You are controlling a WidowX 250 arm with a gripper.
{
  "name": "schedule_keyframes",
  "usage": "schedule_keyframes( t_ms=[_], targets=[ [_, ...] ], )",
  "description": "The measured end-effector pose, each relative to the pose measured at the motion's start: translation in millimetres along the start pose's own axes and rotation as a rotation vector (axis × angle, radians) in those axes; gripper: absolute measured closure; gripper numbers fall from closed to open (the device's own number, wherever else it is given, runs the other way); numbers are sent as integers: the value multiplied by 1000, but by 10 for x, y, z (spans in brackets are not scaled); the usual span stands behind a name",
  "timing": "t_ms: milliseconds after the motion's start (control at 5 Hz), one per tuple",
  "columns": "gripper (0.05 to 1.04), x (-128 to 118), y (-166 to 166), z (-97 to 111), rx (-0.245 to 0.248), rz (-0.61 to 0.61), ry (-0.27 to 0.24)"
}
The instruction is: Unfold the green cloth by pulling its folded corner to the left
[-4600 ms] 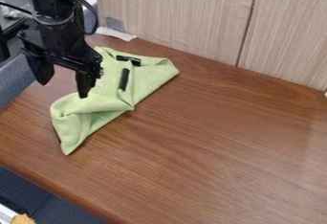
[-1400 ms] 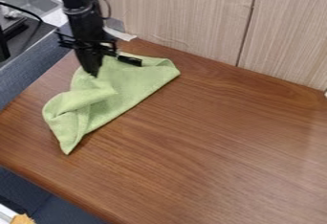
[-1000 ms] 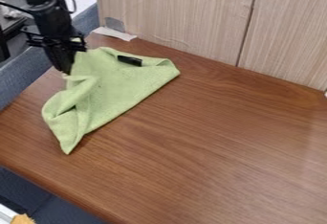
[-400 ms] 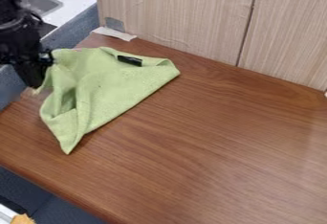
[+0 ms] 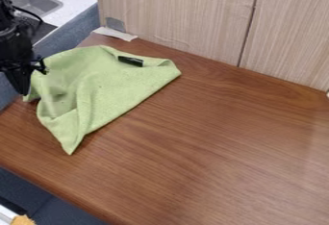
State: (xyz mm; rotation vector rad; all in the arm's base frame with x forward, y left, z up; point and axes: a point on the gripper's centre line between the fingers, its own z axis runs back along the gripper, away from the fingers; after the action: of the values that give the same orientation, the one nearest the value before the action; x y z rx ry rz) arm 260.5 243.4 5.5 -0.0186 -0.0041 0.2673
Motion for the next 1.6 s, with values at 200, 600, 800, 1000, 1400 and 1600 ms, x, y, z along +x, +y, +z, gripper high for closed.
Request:
schedule_keyframes(
  t_ms=[200, 600, 800, 1000, 1400, 1600],
  targets=[
    [859, -15, 28, 31, 19, 4, 22],
    [307, -13, -33, 41, 45, -26, 55],
    [84, 28, -49, 161, 61, -41, 27],
    [78, 56, -85, 383, 93, -60, -17],
    [84, 164, -310, 961, 152, -104, -149],
    [84, 132, -334, 1018, 163, -107, -150]
  ],
)
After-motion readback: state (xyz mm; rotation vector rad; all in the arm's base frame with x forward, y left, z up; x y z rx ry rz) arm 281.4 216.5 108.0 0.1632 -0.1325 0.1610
